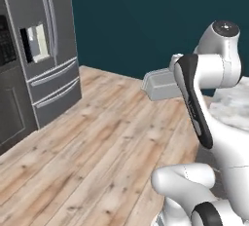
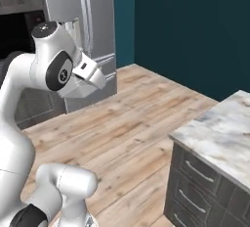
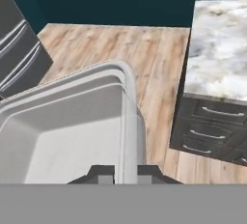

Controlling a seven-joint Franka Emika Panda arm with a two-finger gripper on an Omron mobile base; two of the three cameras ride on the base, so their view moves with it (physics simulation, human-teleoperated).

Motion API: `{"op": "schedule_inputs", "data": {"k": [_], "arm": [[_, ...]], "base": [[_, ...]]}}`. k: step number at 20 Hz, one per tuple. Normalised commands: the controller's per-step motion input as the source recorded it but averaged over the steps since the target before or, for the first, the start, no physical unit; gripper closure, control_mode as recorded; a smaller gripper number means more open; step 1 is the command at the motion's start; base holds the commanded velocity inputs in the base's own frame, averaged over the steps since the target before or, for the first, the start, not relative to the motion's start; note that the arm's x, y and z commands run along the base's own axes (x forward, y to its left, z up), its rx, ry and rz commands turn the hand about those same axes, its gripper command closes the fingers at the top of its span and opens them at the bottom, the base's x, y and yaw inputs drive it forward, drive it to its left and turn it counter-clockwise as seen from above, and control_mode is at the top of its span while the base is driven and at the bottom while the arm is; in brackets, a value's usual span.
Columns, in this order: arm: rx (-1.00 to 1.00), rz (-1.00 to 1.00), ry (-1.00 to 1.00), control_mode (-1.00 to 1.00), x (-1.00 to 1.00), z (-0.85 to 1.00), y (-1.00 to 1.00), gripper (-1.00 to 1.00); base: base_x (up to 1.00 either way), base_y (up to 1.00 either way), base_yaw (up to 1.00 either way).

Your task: Retrieve the tupperware and aluminum foil from the cabinet and place them on the dining counter near the plate with sweet potato and fish to prepare for storing leftovers.

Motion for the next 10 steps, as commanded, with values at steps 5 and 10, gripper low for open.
{"op": "schedule_inputs", "data": {"k": [5,10], "arm": [[0.0,0.0,0.0,1.0,0.0,0.0,0.0,1.0],[0.0,0.0,0.0,1.0,0.0,0.0,0.0,1.0]], "base": [[1.0,0.56,-0.4],[0.92,0.36,-0.51]]}}
